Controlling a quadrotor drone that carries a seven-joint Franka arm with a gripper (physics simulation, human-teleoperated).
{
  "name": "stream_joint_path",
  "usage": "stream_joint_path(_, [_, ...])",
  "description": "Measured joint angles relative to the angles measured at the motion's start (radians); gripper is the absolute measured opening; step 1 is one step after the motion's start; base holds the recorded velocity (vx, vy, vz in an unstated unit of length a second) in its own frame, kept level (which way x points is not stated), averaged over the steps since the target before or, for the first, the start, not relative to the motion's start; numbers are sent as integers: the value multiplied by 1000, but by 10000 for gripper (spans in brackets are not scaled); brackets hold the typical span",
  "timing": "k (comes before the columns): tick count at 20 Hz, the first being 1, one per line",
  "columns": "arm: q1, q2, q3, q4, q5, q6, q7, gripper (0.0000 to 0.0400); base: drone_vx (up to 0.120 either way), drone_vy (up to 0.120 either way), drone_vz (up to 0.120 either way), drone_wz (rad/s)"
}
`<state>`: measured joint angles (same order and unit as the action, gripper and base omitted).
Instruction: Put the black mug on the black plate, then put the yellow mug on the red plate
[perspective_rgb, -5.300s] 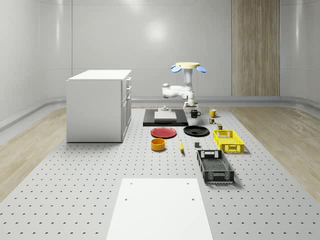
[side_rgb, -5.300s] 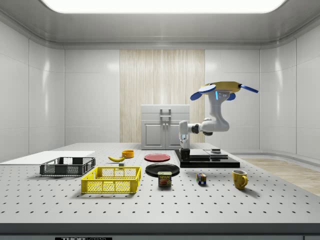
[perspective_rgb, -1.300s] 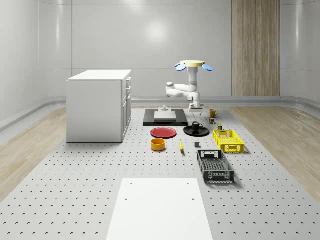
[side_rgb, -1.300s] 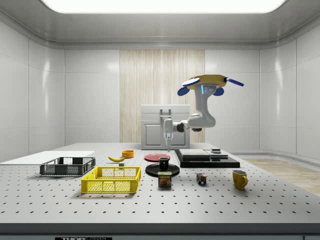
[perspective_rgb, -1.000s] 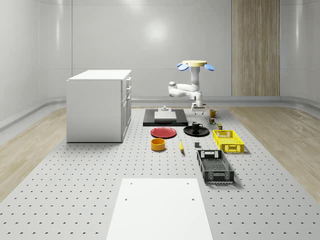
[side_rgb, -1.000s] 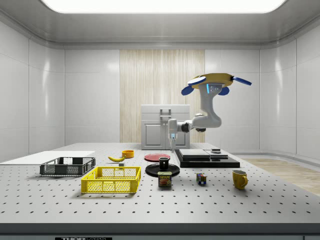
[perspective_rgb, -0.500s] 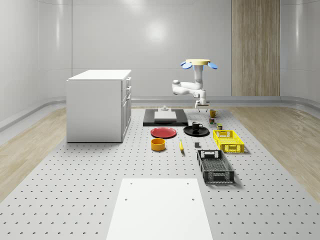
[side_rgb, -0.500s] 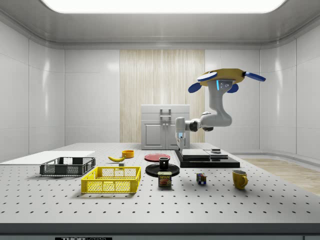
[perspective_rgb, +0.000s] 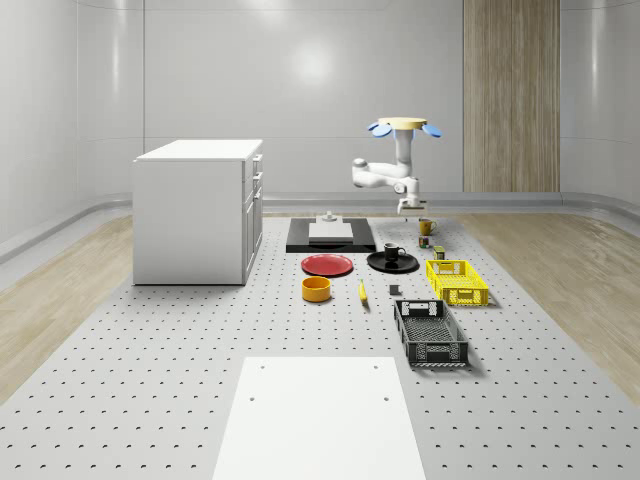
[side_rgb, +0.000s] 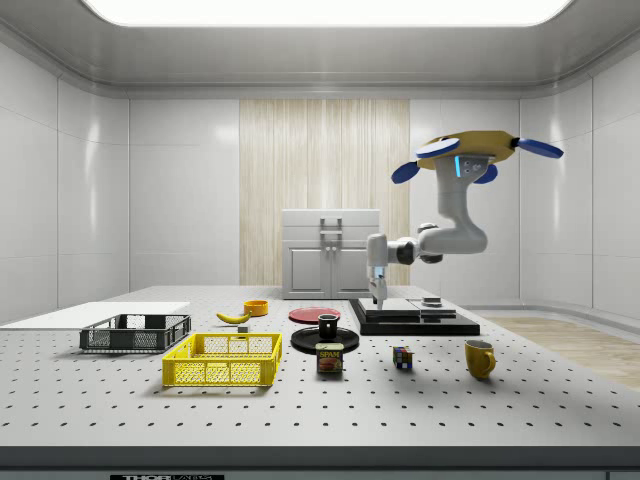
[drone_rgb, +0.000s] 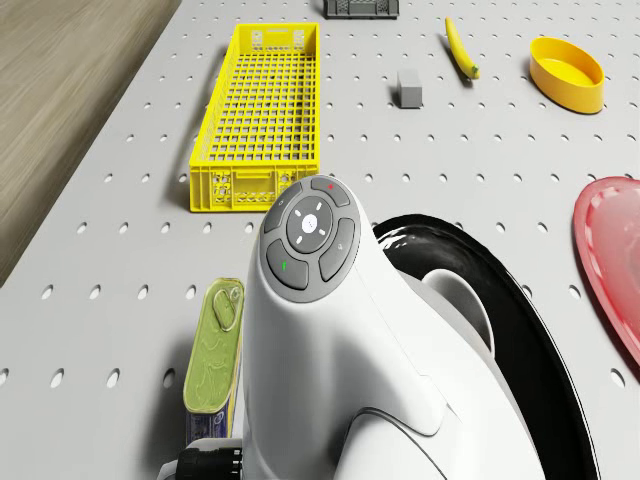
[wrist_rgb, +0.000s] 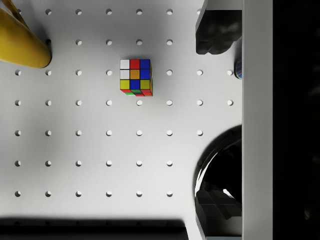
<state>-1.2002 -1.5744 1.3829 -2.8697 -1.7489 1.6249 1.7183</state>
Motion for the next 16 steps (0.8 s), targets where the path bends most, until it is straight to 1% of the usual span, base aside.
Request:
stream_joint_path(13, [0, -1, 0, 0, 0, 1, 0, 400, -120, 120, 0, 0])
stream_joint_path(16, [0, -1, 0, 0, 1, 1, 0, 400, -120, 0, 0, 0])
